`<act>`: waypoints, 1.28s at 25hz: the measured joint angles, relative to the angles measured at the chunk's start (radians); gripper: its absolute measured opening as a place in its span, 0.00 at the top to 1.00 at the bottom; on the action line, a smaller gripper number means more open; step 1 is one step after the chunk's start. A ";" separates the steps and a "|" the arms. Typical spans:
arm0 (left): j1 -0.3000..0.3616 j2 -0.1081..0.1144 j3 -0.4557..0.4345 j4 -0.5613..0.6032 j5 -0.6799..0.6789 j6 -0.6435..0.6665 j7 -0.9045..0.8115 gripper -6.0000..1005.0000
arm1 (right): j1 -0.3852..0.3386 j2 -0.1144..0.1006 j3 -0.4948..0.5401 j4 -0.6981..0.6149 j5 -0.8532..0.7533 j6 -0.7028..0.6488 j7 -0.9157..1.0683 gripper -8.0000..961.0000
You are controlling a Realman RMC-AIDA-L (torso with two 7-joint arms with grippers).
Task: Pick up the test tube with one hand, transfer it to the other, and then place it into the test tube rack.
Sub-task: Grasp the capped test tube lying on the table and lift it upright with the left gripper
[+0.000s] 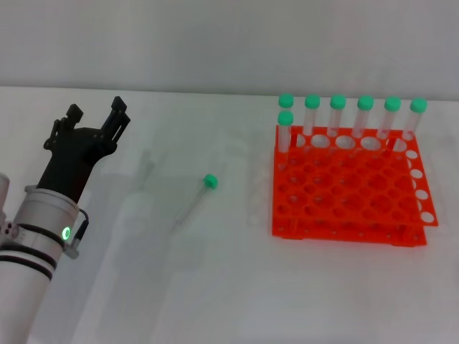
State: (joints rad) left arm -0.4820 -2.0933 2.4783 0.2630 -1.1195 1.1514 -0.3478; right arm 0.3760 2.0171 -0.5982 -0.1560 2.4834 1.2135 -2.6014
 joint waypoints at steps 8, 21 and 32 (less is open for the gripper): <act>0.013 0.000 0.002 0.017 0.004 0.000 -0.080 0.13 | -0.004 0.000 -0.001 0.001 -0.001 0.000 0.000 0.10; -0.120 0.088 -0.003 -0.096 0.216 -0.026 -0.514 0.13 | -0.002 0.000 -0.002 0.013 -0.002 0.022 -0.003 0.10; -0.333 0.206 0.083 -0.428 0.604 -0.004 -1.262 0.13 | -0.002 -0.004 -0.001 0.013 -0.001 0.020 -0.006 0.11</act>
State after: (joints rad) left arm -0.8153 -1.8878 2.5614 -0.1654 -0.5154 1.1476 -1.6099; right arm 0.3744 2.0130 -0.5993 -0.1426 2.4819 1.2333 -2.6075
